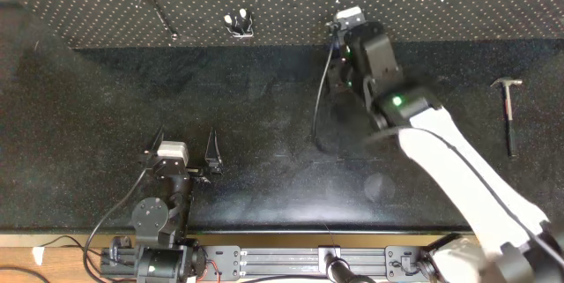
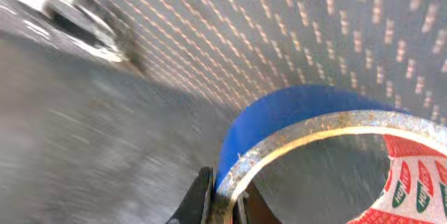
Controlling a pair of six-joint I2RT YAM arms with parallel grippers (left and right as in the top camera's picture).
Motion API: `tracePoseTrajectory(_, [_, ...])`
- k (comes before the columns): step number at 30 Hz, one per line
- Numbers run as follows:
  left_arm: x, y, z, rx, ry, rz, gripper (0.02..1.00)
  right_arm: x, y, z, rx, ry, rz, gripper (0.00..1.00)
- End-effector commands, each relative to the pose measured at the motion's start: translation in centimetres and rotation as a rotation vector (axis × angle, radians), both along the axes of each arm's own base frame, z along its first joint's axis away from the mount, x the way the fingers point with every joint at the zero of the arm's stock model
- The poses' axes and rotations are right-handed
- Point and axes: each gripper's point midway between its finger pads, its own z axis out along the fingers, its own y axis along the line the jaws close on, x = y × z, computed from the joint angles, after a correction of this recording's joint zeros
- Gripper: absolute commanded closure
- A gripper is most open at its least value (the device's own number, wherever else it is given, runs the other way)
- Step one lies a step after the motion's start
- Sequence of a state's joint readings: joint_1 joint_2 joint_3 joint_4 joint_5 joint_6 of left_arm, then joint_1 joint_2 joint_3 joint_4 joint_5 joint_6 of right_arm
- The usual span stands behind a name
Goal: Place Tools Onto Pegboard
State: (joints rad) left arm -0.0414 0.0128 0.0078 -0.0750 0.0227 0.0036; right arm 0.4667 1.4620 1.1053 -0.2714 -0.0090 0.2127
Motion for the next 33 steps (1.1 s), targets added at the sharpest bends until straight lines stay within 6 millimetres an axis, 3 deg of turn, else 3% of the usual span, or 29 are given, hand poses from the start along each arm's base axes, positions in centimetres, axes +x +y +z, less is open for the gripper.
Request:
tracePoseTrajectory(1, [0.0, 0.1, -0.1, 0.013, 0.001, 0.004, 0.02, -0.6, 1.2, 5.6, 0.052, -0.161, -0.004, 0.925])
tracePoseTrajectory(6, [0.0, 0.1, -0.1, 0.013, 0.001, 0.005, 0.023, -1.6, 0.8, 6.3, 0.053, -0.156, 0.004, 0.923])
tracePoseTrajectory(8, [0.0, 0.1, -0.1, 0.013, 0.001, 0.004, 0.023, -1.0, -0.6, 7.4, 0.03, -0.207, -0.072, 0.925])
tracePoseTrajectory(12, [0.0, 0.1, -0.1, 0.013, 0.001, 0.005, 0.023, 1.1, 0.3, 8.1, -0.064, -0.339, -0.013, 0.925])
tracePoseTrajectory(16, [0.0, 0.1, -0.1, 0.013, 0.001, 0.005, 0.023, 3.7, 2.3, 5.8, -0.137, -0.392, -0.03, 0.925])
tracePoseTrajectory(18, [0.0, 0.1, -0.1, 0.013, 0.001, 0.005, 0.023, 4.6, 4.2, 5.0, -0.197, -0.453, 0.028, 0.925])
tracePoseTrajectory(22, [0.0, 0.1, -0.1, 0.013, 0.001, 0.005, 0.023, 5.7, 4.0, 3.7, -0.233, -0.46, -0.011, 0.925])
tracePoseTrajectory(27, [0.0, 0.1, -0.1, 0.013, 0.001, 0.005, 0.023, 6.1, 2.6, 3.8, -0.272, -0.463, -0.085, 0.925])
tracePoseTrajectory(33, [0.0, 0.1, -0.1, 0.013, 0.001, 0.005, 0.023, 6.3, 2.8, 3.0, -0.295, -0.458, -0.073, 0.923])
